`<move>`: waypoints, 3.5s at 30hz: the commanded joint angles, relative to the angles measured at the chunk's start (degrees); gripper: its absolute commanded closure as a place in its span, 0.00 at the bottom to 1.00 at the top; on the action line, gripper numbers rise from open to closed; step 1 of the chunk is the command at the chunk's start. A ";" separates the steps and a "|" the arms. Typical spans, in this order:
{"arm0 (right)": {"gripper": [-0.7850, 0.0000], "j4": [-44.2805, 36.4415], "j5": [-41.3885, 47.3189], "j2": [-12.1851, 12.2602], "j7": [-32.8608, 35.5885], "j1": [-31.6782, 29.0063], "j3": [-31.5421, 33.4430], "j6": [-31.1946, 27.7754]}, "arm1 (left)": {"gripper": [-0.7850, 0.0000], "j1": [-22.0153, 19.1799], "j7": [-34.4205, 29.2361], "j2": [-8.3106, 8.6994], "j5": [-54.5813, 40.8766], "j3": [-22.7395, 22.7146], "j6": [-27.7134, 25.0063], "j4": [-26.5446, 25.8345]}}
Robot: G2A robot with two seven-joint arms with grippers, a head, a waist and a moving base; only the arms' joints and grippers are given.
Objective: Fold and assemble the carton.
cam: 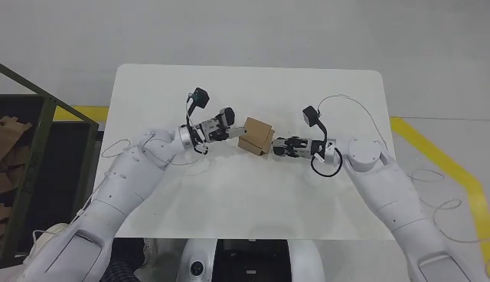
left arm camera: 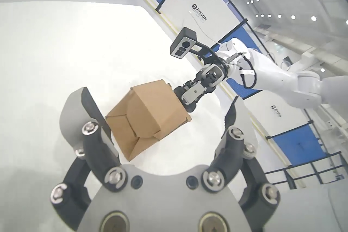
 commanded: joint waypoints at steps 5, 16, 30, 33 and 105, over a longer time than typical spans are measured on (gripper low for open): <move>0.87 -0.46 -0.82 0.00 -0.37 -0.37 -0.11 0.00 | 0.00 -0.83 -11.72 0.21 -14.48 0.22 2.60 0.12; 0.85 -2.60 -2.21 -0.26 -0.16 -0.80 -1.39 0.73 | 0.00 -0.29 -23.18 0.98 -26.20 -1.37 7.47 -1.96; 0.83 -4.10 -2.38 -0.28 0.54 -1.27 -1.58 1.33 | 0.00 1.53 -24.61 1.48 -25.83 -3.07 9.27 -3.88; 0.81 -4.58 -2.50 -0.11 0.52 -1.81 -1.13 1.18 | 0.00 1.77 -24.32 1.53 -25.55 -3.41 9.49 -4.05; 0.96 -3.47 -1.70 -0.77 0.12 -0.71 -1.69 0.78 | 0.00 3.69 -28.35 1.43 -24.43 -4.74 14.10 -9.21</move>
